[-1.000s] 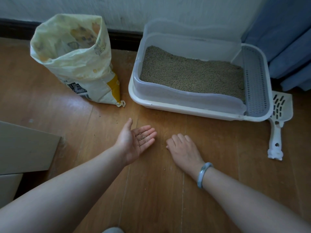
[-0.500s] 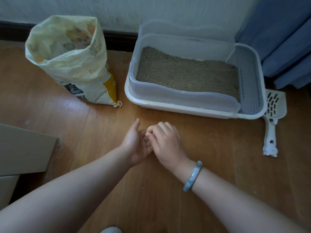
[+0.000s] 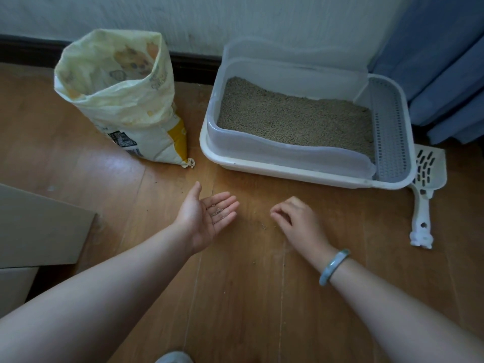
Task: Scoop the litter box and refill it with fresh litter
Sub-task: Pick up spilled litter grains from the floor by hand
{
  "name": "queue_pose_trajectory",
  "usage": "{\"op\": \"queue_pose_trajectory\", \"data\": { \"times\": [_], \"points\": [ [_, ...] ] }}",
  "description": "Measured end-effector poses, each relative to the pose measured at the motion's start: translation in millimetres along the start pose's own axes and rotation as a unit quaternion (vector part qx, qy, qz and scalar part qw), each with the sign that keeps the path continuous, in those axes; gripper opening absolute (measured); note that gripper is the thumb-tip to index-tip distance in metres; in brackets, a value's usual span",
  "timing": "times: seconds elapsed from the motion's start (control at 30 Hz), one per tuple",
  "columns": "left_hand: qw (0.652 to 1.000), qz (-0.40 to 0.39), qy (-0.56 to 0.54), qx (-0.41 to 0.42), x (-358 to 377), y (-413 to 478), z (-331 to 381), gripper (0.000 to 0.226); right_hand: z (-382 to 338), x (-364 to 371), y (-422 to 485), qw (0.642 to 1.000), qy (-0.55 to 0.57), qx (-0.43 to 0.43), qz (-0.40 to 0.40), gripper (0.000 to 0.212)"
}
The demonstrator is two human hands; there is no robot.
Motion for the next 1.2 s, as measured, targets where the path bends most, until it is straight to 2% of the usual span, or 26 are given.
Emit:
{"op": "queue_pose_trajectory", "data": {
  "times": [0.07,0.23,0.53,0.77,0.87,0.97,1.07,1.2],
  "points": [
    [1.000,0.005,-0.005,0.007,-2.9,0.7,4.1,0.067,-4.3,10.6,-5.9,0.998,-0.044,-0.036,-0.030,0.015],
    [1.000,0.015,-0.020,0.016,-9.0,3.1,9.1,0.067,-29.5,33.3,-7.4,0.984,-0.133,-0.116,-0.031,0.034],
    [0.999,0.017,-0.033,0.010,-12.7,8.8,7.4,0.066,-47.5,29.8,-0.7,0.965,-0.159,-0.203,0.053,0.008],
    [0.999,0.024,-0.025,0.000,-13.0,8.6,3.3,0.066,-53.3,31.6,-3.3,0.937,-0.236,-0.238,0.098,0.012],
    [0.999,0.025,-0.020,-0.006,-12.2,8.5,1.3,0.066,-54.5,36.4,-3.6,0.924,-0.280,-0.242,0.093,0.013],
    [1.000,0.021,-0.014,-0.009,-10.5,7.7,-0.2,0.066,-52.6,29.9,-0.3,0.941,-0.258,-0.194,0.104,0.014],
    [1.000,0.018,-0.002,-0.017,-9.1,7.3,-5.3,0.067,-68.2,13.1,0.6,0.969,-0.166,-0.140,0.119,0.021],
    [0.998,0.009,0.045,-0.042,-4.6,3.9,-18.5,0.064,-112.7,5.6,-2.8,0.980,-0.070,-0.155,0.104,0.024]
  ]
}}
Point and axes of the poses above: each hand's wrist, its own y-axis towards the middle knuckle, its own x-axis out of the palm, z = x × y, the point moved 8 cm from there along y, towards the middle knuckle, and after that the axes turned 11 degrees about -y, right-handed, at the moved point
